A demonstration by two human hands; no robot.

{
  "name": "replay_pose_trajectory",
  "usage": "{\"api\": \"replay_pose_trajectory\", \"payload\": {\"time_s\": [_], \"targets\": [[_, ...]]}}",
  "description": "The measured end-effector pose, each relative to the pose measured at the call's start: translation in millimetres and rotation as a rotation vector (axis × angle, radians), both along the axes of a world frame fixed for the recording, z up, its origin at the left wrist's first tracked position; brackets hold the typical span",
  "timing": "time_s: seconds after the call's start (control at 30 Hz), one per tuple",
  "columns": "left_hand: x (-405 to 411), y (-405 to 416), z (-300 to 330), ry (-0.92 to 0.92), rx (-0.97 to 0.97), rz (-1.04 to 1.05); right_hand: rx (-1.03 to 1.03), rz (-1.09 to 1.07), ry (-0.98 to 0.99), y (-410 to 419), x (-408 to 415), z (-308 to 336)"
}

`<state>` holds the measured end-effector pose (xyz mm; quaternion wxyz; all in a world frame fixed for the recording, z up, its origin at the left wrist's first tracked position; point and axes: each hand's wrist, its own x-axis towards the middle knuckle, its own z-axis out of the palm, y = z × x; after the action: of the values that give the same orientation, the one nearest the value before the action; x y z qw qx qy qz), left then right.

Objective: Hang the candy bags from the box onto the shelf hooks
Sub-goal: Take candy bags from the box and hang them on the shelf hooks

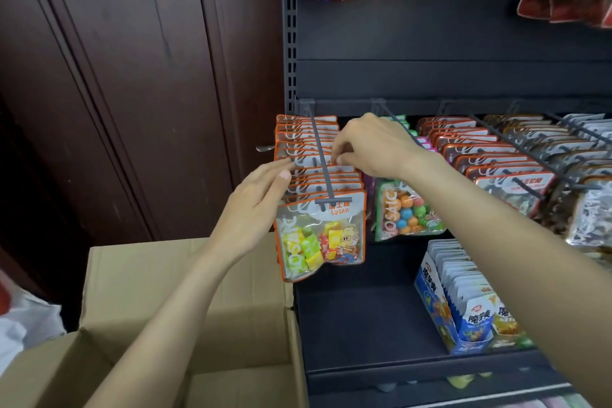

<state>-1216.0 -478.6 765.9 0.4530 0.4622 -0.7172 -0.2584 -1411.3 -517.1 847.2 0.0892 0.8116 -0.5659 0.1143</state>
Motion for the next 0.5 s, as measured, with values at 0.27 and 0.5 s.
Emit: {"api": "replay_pose_trajectory", "payload": {"time_s": [0.27, 0.5], "targets": [[4.0, -15.8, 9.3, -0.088, 0.128, -0.045, -0.07, -0.041, 0.011, -7.0, 0.7, -5.1], [3.0, -9.8, 1.4, -0.027, 0.17, -0.067, -0.093, -0.032, 0.008, -2.9, 1.3, -10.5]]}}
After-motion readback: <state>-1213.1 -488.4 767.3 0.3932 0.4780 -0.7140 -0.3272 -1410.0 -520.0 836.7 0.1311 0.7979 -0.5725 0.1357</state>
